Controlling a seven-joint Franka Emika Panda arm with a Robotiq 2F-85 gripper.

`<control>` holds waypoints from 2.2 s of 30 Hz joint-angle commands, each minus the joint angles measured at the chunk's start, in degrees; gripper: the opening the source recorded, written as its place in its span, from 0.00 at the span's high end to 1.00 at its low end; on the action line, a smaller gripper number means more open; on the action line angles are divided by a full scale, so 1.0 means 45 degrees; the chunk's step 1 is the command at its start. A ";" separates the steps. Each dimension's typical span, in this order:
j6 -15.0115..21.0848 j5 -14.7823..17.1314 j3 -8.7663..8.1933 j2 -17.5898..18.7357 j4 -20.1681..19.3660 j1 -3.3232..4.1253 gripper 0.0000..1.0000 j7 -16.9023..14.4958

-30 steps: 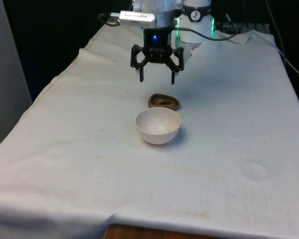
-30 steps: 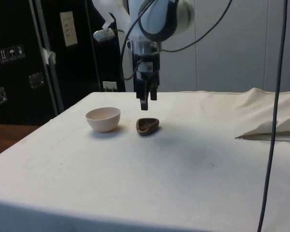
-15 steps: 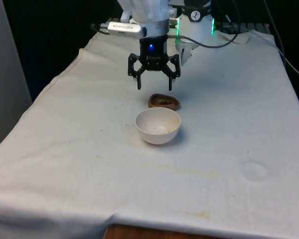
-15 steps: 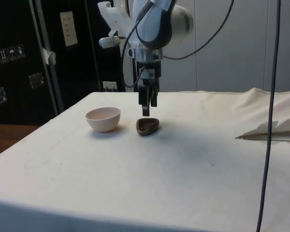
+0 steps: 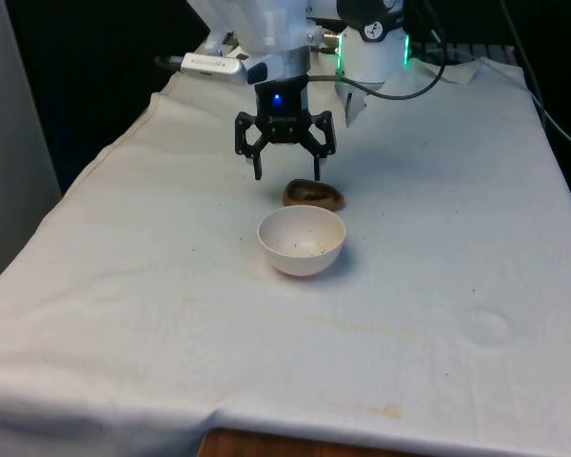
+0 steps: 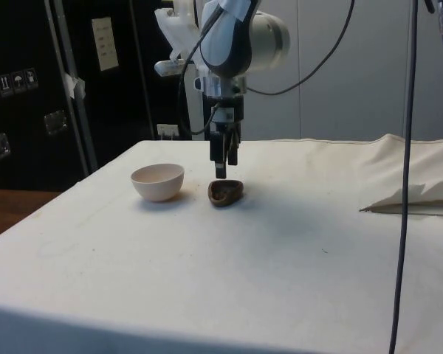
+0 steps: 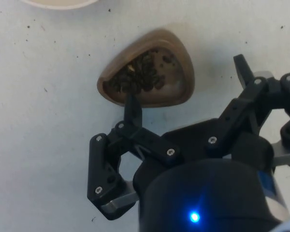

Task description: Pour the coffee beans from the cup into the bowl.

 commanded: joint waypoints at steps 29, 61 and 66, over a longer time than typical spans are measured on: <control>-0.0102 0.0789 -0.0064 0.0586 0.0369 -0.0280 0.00 -0.0929; -0.0191 0.1057 -0.0242 0.1082 0.0713 -0.0344 0.00 -0.1337; -0.0191 0.1057 -0.0242 0.1108 0.0713 -0.0357 0.00 -0.1337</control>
